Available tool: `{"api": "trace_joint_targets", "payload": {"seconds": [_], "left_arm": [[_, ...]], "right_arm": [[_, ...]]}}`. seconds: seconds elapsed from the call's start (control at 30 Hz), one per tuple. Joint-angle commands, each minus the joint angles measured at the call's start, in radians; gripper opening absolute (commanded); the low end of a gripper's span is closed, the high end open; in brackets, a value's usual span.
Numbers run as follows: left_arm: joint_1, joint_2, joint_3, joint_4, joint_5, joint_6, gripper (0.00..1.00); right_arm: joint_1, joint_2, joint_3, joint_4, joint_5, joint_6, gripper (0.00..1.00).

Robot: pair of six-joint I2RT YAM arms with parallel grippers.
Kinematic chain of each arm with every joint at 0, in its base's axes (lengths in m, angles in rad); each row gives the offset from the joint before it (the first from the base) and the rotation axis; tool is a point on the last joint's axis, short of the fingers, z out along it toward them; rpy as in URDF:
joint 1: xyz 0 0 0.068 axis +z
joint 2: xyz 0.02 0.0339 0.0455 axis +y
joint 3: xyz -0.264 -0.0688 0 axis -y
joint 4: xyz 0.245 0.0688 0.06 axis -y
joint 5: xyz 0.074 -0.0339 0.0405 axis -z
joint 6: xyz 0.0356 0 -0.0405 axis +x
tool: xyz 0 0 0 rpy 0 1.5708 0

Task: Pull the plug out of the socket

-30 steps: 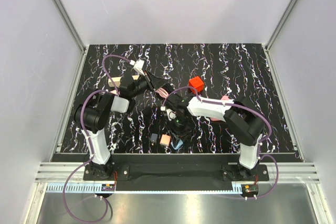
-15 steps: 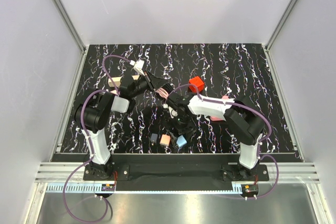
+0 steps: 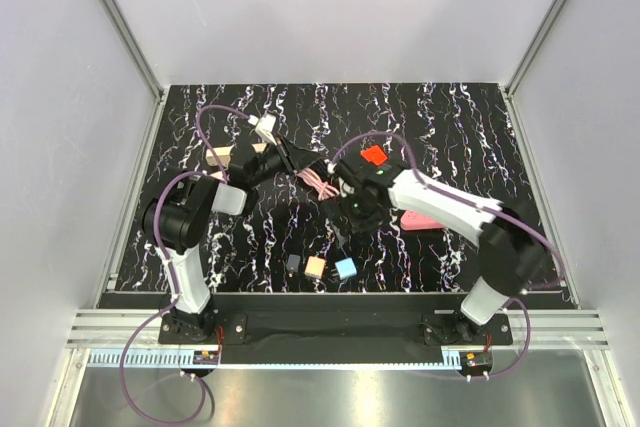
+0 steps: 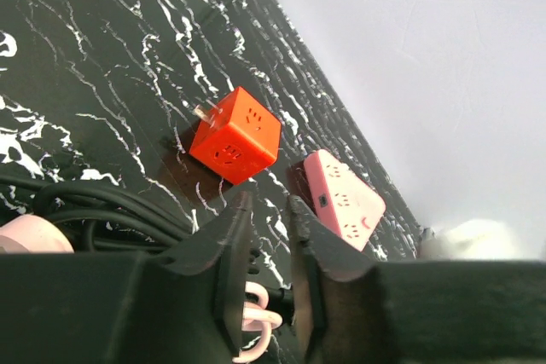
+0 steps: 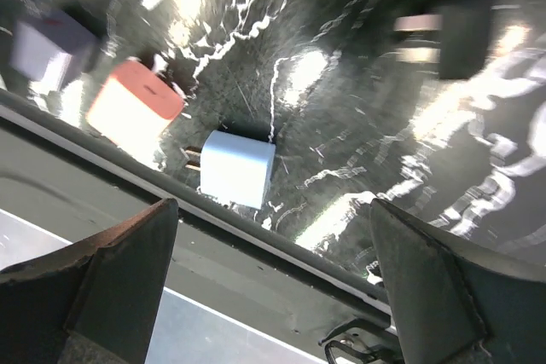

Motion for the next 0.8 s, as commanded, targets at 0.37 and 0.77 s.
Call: {"api": "trace_joint_targets", "payload": {"seconds": [0.37, 0.77], "left_arm": [[-0.153, -0.519, -0.160, -0.611, -0.266, 0.378, 0.80], [-0.153, -1.157, -0.490, -0.921, -0.308, 0.265, 0.99]], "right_arm": [[-0.053, -0.343, -0.209, 0.188, 0.314, 0.303, 1.00], [-0.055, -0.636, -0.631, 0.603, 0.356, 0.501, 1.00]]}}
